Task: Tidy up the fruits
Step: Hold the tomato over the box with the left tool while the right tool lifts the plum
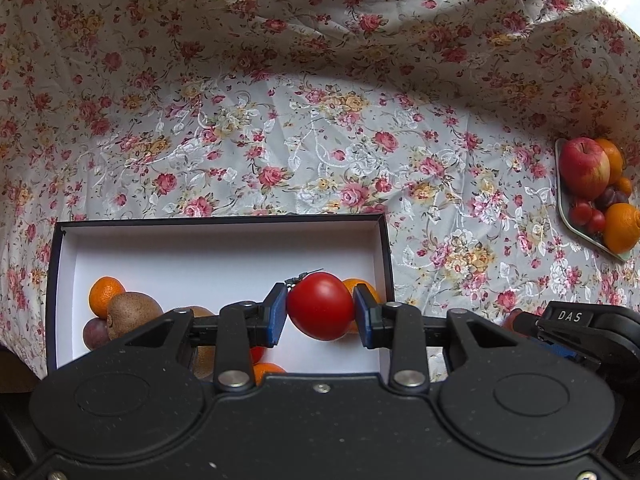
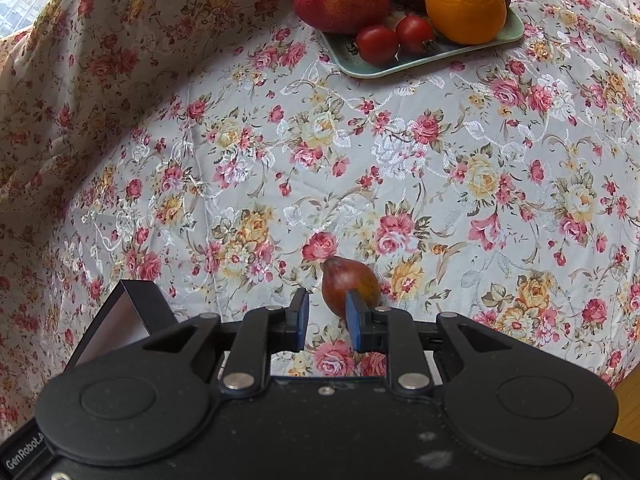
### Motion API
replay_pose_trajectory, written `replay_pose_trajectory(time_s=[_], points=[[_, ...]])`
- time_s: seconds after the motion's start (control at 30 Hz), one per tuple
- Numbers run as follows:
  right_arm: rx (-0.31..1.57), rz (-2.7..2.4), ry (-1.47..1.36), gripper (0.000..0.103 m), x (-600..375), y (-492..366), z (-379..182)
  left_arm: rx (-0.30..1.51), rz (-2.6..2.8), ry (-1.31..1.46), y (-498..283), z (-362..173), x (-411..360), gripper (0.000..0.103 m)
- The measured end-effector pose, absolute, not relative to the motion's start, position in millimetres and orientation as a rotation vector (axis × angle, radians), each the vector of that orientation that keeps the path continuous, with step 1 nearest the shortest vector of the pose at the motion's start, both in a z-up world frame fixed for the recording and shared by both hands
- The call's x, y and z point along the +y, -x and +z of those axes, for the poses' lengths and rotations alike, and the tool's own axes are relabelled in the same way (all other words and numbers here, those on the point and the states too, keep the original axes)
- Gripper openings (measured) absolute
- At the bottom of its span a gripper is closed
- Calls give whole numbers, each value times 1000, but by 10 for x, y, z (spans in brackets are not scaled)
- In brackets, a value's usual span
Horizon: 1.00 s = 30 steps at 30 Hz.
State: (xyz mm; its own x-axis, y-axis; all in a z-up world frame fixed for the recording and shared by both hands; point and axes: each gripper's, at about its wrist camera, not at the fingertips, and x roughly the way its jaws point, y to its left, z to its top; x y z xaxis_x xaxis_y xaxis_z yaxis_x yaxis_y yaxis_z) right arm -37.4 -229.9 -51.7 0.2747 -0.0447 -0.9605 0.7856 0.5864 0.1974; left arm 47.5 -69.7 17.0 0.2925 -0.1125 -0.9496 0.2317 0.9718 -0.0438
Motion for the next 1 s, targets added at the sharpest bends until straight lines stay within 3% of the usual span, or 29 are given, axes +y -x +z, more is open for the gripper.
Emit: replay_pose_trajectory(time_s=[0.17, 0.37, 1.0], points=[[1154, -650, -690, 36, -2245, 254, -487, 1258, -226, -122, -515, 138, -717, 44], [1164, -708, -580, 37, -2228, 217, -502, 1262, -232, -121, -515, 134, -728, 44], [1251, -740, -698, 37, -2486, 298, -801, 1269, -252, -127, -510, 122, -773, 44]])
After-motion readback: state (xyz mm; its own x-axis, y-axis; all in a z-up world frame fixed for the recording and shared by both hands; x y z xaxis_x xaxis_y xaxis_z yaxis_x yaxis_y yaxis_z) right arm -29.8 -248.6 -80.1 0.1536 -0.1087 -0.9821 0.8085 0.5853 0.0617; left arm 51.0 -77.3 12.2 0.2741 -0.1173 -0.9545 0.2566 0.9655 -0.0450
